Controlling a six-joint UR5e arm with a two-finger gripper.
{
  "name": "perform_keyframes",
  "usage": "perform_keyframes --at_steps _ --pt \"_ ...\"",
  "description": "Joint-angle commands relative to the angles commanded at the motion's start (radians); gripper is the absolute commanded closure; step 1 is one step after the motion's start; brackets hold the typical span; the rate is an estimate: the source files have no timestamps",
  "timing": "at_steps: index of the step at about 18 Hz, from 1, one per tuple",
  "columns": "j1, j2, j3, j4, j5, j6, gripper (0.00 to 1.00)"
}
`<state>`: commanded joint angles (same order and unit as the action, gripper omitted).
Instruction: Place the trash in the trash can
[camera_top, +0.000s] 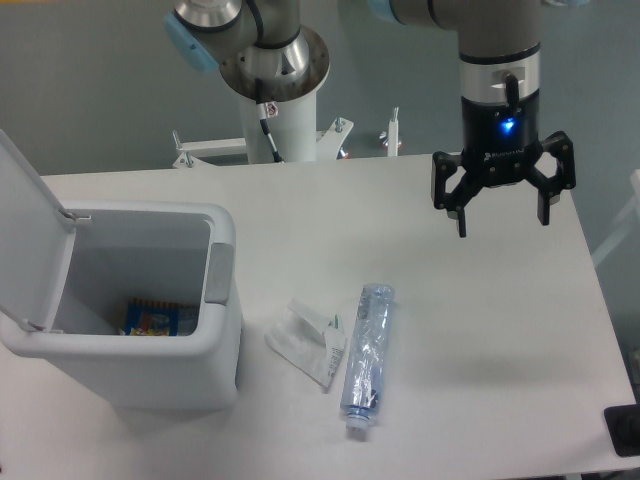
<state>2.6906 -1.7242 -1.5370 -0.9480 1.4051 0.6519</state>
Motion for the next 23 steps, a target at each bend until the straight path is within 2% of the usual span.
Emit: perform_keyframes --at_steps 8,12,15,18,23 --pt "-0.006 -0.003 -0.009 0.024 -0.002 0.005 0.00" --pt "-0.017 -0.032 -0.017 0.044 0.000 0.000 0.00" --pt "-0.040 -0.032 -0.058 0.049 0.000 0.000 0.00" --pt "-0.072 -0.031 -0.113 0.086 0.003 -0.002 0.00" --pt "-0.132 -0.034 -0.207 0.086 0.002 0.000 0.00"
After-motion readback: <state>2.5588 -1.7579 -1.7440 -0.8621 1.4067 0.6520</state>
